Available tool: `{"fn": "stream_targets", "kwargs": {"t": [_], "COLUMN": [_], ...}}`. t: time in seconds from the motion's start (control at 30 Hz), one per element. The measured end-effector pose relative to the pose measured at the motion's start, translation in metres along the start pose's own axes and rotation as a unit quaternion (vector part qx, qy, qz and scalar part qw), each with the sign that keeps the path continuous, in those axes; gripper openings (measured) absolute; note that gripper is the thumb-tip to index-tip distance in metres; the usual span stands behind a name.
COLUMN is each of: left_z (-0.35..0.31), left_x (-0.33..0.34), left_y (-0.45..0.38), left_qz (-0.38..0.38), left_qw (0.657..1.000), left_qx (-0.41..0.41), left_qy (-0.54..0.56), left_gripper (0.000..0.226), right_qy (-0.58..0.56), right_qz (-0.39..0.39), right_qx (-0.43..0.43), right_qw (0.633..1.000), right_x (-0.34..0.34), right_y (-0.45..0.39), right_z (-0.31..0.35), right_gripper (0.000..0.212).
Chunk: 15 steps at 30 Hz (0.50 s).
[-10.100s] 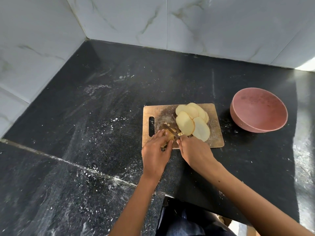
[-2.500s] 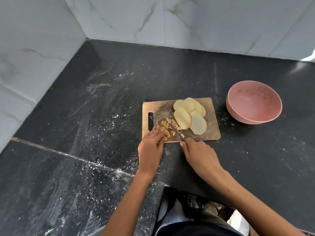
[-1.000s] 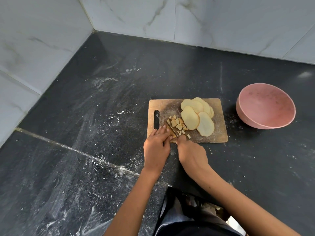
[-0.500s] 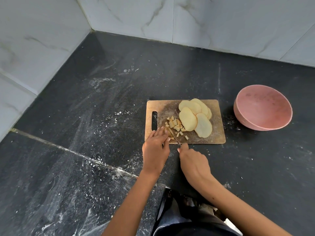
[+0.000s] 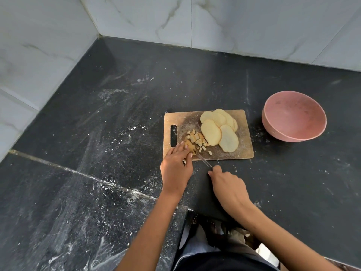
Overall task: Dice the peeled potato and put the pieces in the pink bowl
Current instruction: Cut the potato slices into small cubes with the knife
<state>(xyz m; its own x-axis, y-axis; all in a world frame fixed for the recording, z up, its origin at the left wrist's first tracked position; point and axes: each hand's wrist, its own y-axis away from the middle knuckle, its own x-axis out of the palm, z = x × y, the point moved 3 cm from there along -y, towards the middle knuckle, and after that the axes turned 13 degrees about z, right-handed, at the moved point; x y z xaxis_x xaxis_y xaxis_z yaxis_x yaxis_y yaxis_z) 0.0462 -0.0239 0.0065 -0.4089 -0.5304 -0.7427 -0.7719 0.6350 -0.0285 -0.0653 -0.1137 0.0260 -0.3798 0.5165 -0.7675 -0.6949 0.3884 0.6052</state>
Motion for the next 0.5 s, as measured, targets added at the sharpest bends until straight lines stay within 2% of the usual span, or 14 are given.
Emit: {"fn": "stream_targets", "kwargs": {"t": [0.27,0.5], "left_z": [0.002,0.005], "left_x": [-0.003,-0.003], "left_y": [0.005,0.006], "left_qz": [0.008,-0.027], "left_qw": [1.000,0.999], "left_qx": [0.027,0.023], "left_qy": [0.002,0.007], "left_gripper": [0.028,0.024], "right_qy": [-0.024,-0.016], "right_qz": [-0.038,-0.044], "right_qx": [-0.018,-0.037], "right_qw": [0.999,0.998], "right_x": [-0.023,-0.026], "right_y": [0.006,-0.006], "right_z": [0.003,0.020], "right_gripper": [0.038,0.039]}}
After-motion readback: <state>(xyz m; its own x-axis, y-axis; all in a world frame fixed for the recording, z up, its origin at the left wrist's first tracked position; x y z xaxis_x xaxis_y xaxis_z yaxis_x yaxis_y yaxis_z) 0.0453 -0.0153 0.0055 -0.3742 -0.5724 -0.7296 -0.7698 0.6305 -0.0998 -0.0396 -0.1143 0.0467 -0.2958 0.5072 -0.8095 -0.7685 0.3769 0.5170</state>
